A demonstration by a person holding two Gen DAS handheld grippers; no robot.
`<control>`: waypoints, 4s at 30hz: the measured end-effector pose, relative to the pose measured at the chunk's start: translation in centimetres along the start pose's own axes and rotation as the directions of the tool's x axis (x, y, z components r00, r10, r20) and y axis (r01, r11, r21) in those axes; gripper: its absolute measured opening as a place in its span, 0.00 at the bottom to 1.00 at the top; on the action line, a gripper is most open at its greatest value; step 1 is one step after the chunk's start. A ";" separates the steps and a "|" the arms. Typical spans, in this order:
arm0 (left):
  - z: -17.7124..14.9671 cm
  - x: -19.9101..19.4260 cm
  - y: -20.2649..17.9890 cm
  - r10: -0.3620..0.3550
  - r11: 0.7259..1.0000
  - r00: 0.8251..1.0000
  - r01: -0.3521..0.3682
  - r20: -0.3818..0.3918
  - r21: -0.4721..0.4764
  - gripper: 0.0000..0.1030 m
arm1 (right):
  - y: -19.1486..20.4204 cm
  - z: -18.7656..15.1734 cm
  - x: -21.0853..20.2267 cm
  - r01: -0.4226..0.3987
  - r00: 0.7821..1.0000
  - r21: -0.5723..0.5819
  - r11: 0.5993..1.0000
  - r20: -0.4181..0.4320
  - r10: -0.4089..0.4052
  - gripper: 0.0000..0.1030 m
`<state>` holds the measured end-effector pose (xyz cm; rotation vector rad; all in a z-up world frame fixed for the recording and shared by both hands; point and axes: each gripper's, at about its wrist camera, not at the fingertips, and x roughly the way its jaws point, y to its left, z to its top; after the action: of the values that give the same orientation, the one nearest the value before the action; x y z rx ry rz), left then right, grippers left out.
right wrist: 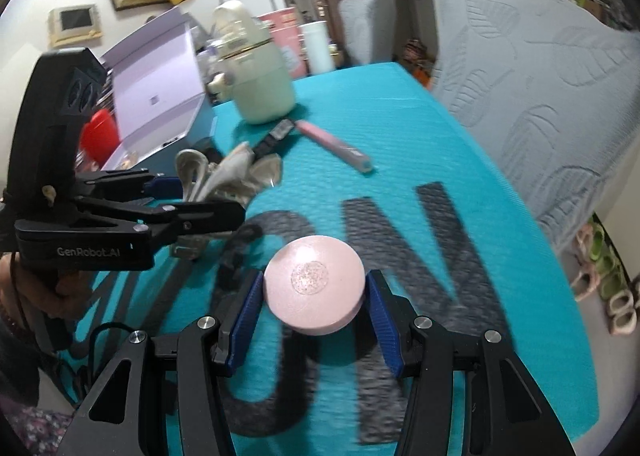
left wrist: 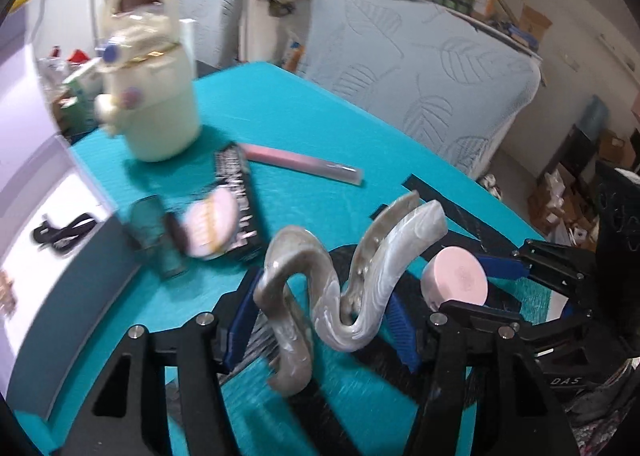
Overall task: Organize rigid objects
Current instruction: 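Grasp the pearl-white S-shaped claw clip with the left gripper while the right gripper holds the compact, then carry the S clip and pink compact over the white gift box with both grippers, then lower into the box and open the right gripper while the left gripper releases the S clip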
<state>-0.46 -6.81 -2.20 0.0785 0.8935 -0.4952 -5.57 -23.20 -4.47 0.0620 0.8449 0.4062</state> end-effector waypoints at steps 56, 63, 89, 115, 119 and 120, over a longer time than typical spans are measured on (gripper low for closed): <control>-11.2 -19.2 11.9 0.329 0.861 0.926 -0.212 0.187 -0.462 0.53 | 22.7 5.4 2.2 -0.316 0.944 -0.457 0.832 -0.063 0.323 0.50; -9.6 -18.8 12.8 0.314 0.871 0.927 -0.195 0.206 -0.451 0.53 | 23.0 7.6 2.6 -0.304 0.948 -0.459 0.835 -0.058 0.314 0.50; -0.5 -16.5 17.9 0.342 0.897 0.909 -0.240 0.238 -0.371 0.53 | 22.6 16.6 6.0 -0.250 0.955 -0.489 0.836 0.015 0.295 0.50; -0.1 -8.6 22.2 0.315 0.900 0.949 -0.286 0.036 -0.328 0.53 | 21.6 18.4 15.3 -0.292 0.953 -0.457 0.840 -0.071 0.293 0.50; -0.5 -7.7 22.0 0.304 0.905 0.953 -0.289 0.001 -0.313 0.53 | 20.9 17.2 16.2 -0.306 0.951 -0.431 0.849 -0.107 0.289 0.50; -0.6 -7.4 22.0 0.302 0.906 0.953 -0.289 -0.007 -0.310 0.53 | 20.8 16.9 16.4 -0.308 0.951 -0.425 0.851 -0.115 0.286 0.50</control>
<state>5.04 15.65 0.08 -0.0806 0.8908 -0.0690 9.89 3.87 -0.51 -0.2413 0.7737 0.8889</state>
